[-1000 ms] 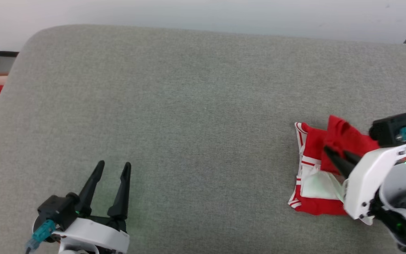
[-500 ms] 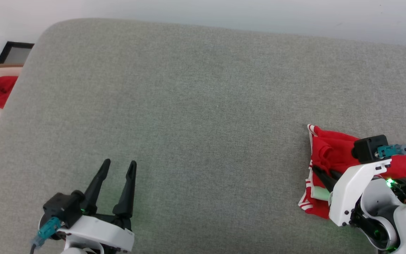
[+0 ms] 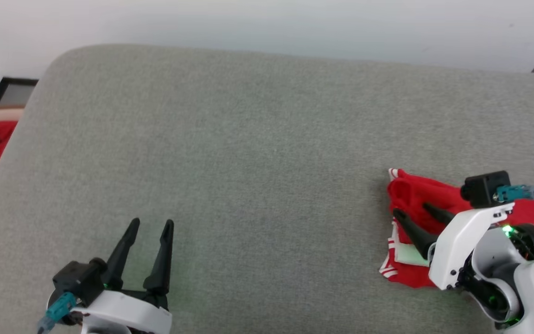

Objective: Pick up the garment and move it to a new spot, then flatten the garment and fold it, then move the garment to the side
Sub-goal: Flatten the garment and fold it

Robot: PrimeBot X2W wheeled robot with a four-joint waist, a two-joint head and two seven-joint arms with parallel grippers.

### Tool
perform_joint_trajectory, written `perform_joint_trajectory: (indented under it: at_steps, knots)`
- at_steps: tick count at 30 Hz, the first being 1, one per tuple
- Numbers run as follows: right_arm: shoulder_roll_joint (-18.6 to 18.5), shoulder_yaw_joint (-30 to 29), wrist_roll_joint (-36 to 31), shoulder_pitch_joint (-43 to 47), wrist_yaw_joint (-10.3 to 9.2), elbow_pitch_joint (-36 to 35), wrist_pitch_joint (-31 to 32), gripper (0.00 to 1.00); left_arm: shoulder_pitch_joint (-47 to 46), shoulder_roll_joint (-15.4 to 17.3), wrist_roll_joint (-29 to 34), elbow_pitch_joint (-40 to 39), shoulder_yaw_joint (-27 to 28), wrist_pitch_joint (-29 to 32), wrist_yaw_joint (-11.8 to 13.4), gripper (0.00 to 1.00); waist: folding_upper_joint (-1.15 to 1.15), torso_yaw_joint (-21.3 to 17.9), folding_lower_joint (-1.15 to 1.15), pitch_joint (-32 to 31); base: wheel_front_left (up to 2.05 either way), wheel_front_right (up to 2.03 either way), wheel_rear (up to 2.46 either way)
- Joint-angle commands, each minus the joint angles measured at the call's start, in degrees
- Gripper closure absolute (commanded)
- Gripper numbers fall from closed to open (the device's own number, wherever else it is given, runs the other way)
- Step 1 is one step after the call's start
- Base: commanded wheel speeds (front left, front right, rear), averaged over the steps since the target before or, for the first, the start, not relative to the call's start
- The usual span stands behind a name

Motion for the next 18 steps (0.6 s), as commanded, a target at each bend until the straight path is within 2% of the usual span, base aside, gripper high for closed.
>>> perform_joint_trajectory:
  at_steps: [1, 11, 18]
  knots:
    - [-0.28, -0.19, 0.78, -0.87, -0.02, -0.50, -0.28, 0.00, 0.85, 0.09, -0.11, 0.11, 0.22, -0.02, -0.13, 0.00, 0.00, -1.19, 0.00, -1.28, 0.00, 0.00, 0.00]
    - [-2.47, -4.05, 2.14, 0.95, -0.02, -2.28, -2.04, 0.00, 2.32, 0.77, 0.06, 0.61, 0.28, -0.02, -0.13, 0.00, 0.00, -3.88, 0.00, -4.17, 0.00, 0.00, 0.00]
    - [-5.90, -3.71, 2.08, 4.39, -0.02, -1.12, -12.33, 0.00, 3.78, 0.79, -0.57, 3.02, 0.70, -0.02, -0.13, 0.00, 0.00, -5.64, 0.00, -6.88, 0.00, 0.00, 0.00]
